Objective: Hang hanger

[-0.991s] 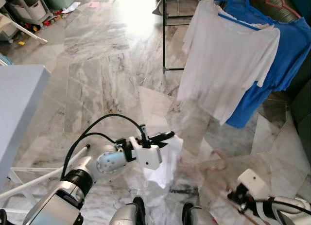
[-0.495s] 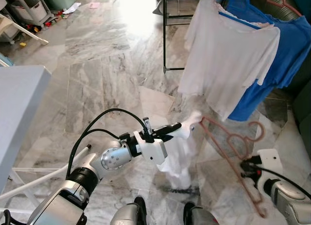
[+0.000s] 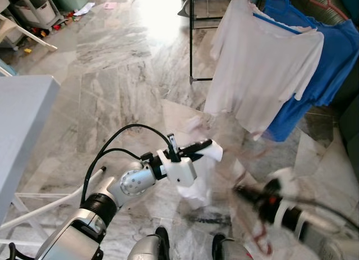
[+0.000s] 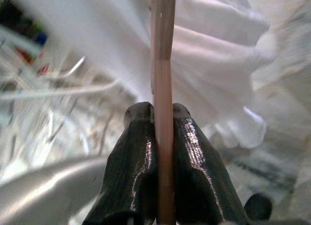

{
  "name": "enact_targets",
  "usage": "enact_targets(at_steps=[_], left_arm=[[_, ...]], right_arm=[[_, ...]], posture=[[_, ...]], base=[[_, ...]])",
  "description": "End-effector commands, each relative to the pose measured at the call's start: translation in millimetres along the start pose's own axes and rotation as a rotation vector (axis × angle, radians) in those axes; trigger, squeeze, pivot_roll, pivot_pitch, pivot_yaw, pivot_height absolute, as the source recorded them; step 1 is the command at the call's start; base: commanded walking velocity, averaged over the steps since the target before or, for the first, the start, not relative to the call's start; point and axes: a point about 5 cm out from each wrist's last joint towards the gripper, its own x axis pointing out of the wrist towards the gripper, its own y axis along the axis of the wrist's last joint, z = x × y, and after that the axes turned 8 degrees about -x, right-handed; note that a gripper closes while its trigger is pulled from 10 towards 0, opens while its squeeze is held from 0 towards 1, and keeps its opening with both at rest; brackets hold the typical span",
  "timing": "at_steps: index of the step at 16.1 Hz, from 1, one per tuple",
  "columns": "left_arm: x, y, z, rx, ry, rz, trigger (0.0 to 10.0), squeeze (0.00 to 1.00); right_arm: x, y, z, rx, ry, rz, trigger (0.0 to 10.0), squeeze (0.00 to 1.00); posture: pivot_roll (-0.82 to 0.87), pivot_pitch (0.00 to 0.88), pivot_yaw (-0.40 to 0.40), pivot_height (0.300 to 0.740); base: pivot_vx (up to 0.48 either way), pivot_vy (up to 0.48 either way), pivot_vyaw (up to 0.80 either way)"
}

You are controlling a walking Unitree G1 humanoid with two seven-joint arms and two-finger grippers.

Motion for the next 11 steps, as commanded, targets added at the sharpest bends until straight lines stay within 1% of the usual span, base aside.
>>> enact_targets(at_steps=[1,2,3,4,5,6,7,8,9,10,11], left_arm=[[-3.8,-3.3,-0.8,-0.007,0.003,-0.022,10.0,0.0],[-4.4,-6.0,-2.4,-0.013,0.019,-0.046,10.0,0.0],[-4.9,-9.1,-5.8,-0.022,0.045,-0.073,10.0,0.0],[-5.3,-12.1,-10.4,-0.021,0.067,-0.1,10.0,0.0],[-5.9,-14.5,-12.4,-0.021,0.076,-0.122,10.0,0.0],[-8.6,-20.6,-14.6,-0.009,0.083,-0.178,10.0,0.0],[-11.0,-25.8,-14.9,-0.016,0.091,-0.222,10.0,0.0],[-15.3,-33.3,-15.1,-0.028,0.106,-0.288,10.0,0.0],[-18.5,-37.4,-15.1,-0.063,0.126,-0.318,10.0,0.0],[-21.2,-41.0,-14.5,-0.091,0.135,-0.347,10.0,0.0],[-23.4,-46.3,-12.5,-0.149,0.122,-0.392,10.0,0.0]], right_arm=[[-0.2,1.3,-8.8,-0.033,0.057,-0.019,10.0,0.0],[-3.1,-3.5,-11.8,-0.097,0.07,-0.094,10.0,0.0],[-7.7,-13.0,-8.5,-0.202,0.049,-0.208,10.0,0.0],[-14.4,-22.5,4.5,-0.323,-0.025,-0.315,10.0,0.0],[-17.9,-24.9,12.5,-0.355,-0.073,-0.342,10.0,0.0],[-20.6,-21.3,26.1,-0.386,-0.183,-0.32,10.0,0.0],[-21.5,-16.5,32.4,-0.387,-0.247,-0.291,10.0,0.0],[-20.7,-3.1,34.8,-0.393,-0.289,-0.193,10.0,0.0],[-19.8,8.2,30.0,-0.404,-0.274,-0.115,10.0,0.0],[-20.0,15.3,26.7,-0.474,-0.272,-0.094,10.0,0.0],[-21.3,19.1,22.6,-0.525,-0.223,-0.082,10.0,0.0]], posture=[[-0.09,0.251,0.1,0.74],[-0.09,0.252,0.102,0.74],[-0.09,0.251,0.104,0.74],[-0.09,0.251,0.104,0.74],[-0.1,0.251,0.104,0.74],[-0.1,0.251,0.103,0.74],[-0.1,0.252,0.104,0.74],[-0.1,0.253,0.104,0.74],[-0.1,0.254,0.106,0.74],[-0.1,0.254,0.106,0.74],[-0.11,0.254,0.104,0.74]], base=[[0.0,0.0,0.0],[0.0,0.0,0.0],[0.0,0.0,0.0],[0.0,0.0,0.0],[0.0,0.0,0.0],[0.0,0.0,0.0],[0.0,0.0,0.0],[0.0,0.0,0.0],[0.0,0.0,0.0],[0.0,0.0,0.0],[0.0,0.0,0.0]])
